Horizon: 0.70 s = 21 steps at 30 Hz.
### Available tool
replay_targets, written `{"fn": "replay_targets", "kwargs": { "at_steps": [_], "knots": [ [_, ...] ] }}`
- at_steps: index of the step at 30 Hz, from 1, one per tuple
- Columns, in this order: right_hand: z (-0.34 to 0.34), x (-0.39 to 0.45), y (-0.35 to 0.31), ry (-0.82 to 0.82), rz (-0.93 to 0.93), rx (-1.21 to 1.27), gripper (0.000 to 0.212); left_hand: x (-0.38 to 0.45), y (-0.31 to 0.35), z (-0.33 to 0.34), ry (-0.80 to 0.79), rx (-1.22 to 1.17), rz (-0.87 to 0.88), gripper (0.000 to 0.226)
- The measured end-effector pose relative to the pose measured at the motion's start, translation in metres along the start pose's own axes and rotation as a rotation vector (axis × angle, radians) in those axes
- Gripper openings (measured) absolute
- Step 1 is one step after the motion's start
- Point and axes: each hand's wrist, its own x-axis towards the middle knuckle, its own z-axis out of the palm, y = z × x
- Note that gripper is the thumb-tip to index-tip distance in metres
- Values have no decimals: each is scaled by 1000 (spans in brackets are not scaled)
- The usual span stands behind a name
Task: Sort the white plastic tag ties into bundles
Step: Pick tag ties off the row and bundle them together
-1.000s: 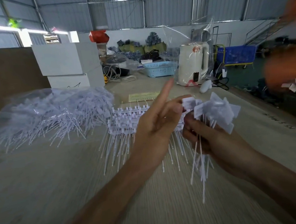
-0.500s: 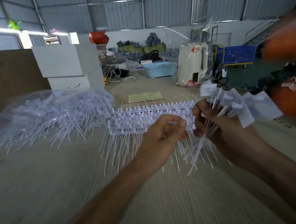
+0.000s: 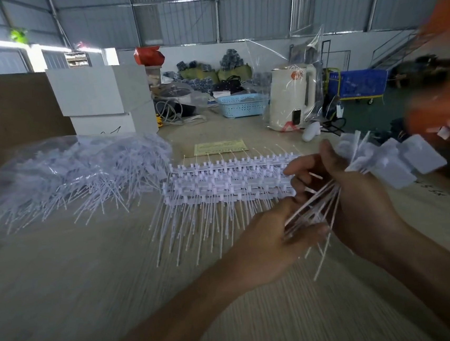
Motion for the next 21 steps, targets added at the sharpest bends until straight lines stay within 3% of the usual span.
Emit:
{"fn": "replay_targets", "kwargs": {
  "at_steps": [4, 10, 16, 21],
  "knots": [
    [1, 0, 2, 126, -74, -226, 55, -3, 11, 0, -1, -158, 15, 26],
    [6, 0, 2, 129, -28, -209, 59, -5, 10, 11, -91, -213, 3, 4],
    [-1, 4, 5, 158, -22, -259, 65, -5, 13, 5, 0, -237, -5, 21],
    [-3, 8, 14, 144, -67, -311, 69, -5, 11, -1, 47, -237, -91, 22]
  ]
}}
